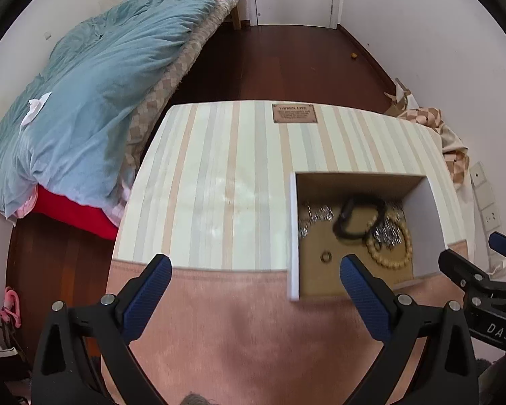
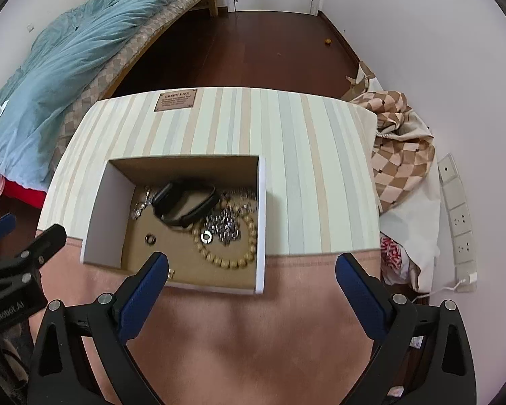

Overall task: Organize jewelry
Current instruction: 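Withdraw both tools from the box back over the mat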

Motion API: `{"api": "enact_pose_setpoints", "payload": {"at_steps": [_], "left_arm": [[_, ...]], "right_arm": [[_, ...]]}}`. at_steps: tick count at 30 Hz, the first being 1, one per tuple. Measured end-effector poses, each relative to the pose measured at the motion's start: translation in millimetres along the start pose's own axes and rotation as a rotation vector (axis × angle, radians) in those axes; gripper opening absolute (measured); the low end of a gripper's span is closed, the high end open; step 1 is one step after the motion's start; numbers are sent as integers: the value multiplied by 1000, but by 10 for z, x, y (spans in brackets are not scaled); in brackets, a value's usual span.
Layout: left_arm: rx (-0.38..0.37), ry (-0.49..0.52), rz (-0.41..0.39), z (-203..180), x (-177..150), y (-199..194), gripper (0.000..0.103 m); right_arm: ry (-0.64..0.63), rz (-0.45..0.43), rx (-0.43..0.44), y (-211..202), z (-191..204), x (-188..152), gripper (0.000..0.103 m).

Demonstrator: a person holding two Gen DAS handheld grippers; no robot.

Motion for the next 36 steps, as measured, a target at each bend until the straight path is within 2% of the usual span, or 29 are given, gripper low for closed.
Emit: {"api": "enact_pose_setpoints", "payload": {"at_steps": [10,25,36], "left_arm": [[2,-23,-79,-66,-167,-718,102],[-23,3,-220,-223,-418,-2045,102],[-52,13,-242,-311,-558,-2495,102]], "right_arm": [[40,-81,14,-702,-100,-247,101],[86,-281,-1,-2253,-334,-559,101],[100,-345,1,-2874,-428,-773,101]]}}
Point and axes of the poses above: each gripper's, at about its wrist camera, not at the fingertips, and y roughly the way its jaws point, z to its left, x to its top, the point moved 4 cm from there along y, roughly the way its jaws point, and after that the axes turned 9 degrees about -x, right-handed, at the moved point
